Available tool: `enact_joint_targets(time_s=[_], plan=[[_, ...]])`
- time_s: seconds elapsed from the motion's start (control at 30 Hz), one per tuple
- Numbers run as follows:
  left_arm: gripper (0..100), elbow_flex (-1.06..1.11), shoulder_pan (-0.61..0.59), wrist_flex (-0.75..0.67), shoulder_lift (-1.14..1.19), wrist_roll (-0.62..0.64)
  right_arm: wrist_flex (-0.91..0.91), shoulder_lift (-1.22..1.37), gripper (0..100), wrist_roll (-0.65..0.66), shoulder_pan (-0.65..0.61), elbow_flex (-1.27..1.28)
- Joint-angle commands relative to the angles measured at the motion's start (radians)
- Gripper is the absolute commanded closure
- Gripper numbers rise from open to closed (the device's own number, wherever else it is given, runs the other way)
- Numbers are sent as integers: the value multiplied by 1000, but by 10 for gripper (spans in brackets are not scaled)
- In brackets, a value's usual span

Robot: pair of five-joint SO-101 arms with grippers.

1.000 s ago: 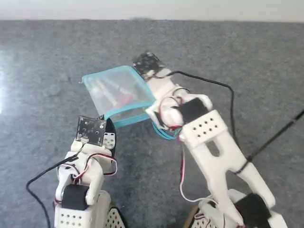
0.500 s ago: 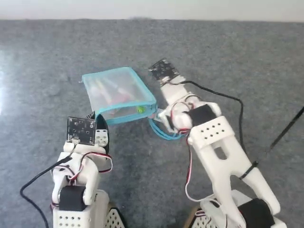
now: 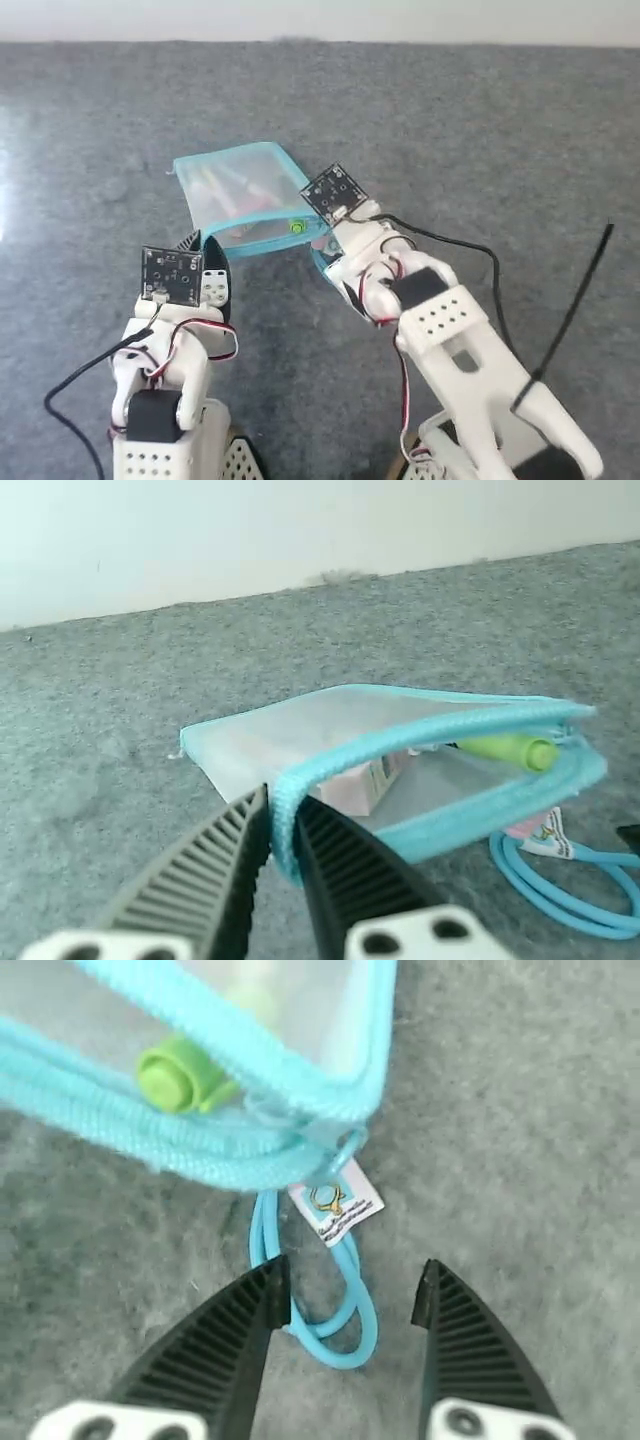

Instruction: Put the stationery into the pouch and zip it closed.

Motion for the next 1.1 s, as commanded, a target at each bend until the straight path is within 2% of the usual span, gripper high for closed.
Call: enact_joint_targets(time_s=[0.0, 0.13, 0.53, 0.77, 1.07], plan=[[988, -21, -5, -28, -2, 14, -1, -79, 791, -94, -44, 18], [988, -21, -5, -28, -2, 15, -91, -61, 790, -298, -108, 48], [988, -19, 2, -28, 2, 31, -481, 277, 790, -476, -96, 51], [988, -4, 3, -31, 0, 31, -550, 298, 792, -528, -16, 26], [988, -4, 3, -29, 0, 31, -575, 298, 802, -523, -16, 20]])
